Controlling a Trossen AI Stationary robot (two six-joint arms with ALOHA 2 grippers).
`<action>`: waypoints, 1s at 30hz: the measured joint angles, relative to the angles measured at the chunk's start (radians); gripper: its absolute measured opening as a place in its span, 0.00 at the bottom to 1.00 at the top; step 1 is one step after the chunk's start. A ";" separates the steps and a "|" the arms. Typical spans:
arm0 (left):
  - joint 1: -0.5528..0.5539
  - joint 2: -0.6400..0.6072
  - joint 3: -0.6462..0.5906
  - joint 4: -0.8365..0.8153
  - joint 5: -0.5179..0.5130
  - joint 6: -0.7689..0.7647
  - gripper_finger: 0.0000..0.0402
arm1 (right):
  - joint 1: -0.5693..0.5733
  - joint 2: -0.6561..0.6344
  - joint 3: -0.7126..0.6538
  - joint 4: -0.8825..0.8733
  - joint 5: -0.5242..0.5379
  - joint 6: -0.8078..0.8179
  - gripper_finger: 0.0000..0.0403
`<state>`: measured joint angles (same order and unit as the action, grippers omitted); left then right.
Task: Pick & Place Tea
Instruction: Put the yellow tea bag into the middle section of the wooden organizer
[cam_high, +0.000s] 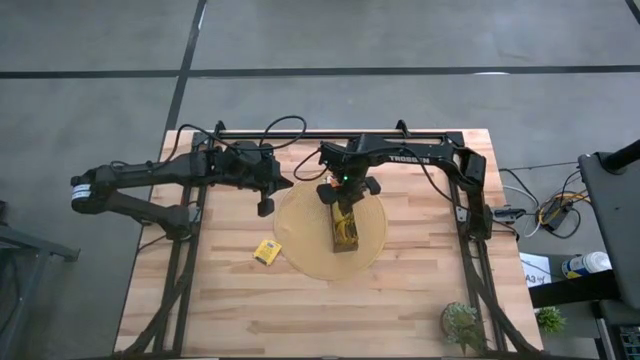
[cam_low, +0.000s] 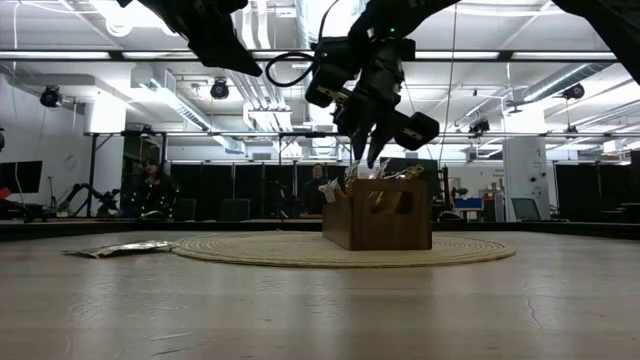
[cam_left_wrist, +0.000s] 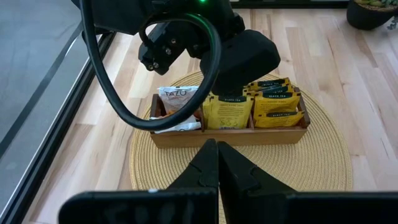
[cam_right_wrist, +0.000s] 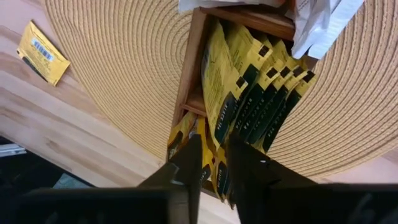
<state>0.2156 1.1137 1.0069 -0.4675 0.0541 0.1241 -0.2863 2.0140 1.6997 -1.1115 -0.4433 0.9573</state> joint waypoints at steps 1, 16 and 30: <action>0.000 0.000 0.000 0.000 0.000 0.000 0.00 | 0.000 0.000 0.000 0.000 0.000 0.000 0.19; 0.000 0.000 0.000 0.000 0.000 -0.004 0.00 | 0.002 -0.009 0.025 0.016 0.086 -0.142 0.31; 0.000 0.000 0.000 -0.092 0.006 -0.067 0.03 | 0.090 -0.039 0.027 0.126 0.257 -0.389 0.21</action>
<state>0.2157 1.1133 1.0069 -0.5600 0.0602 0.0571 -0.1959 1.9749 1.7267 -0.9855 -0.1862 0.5679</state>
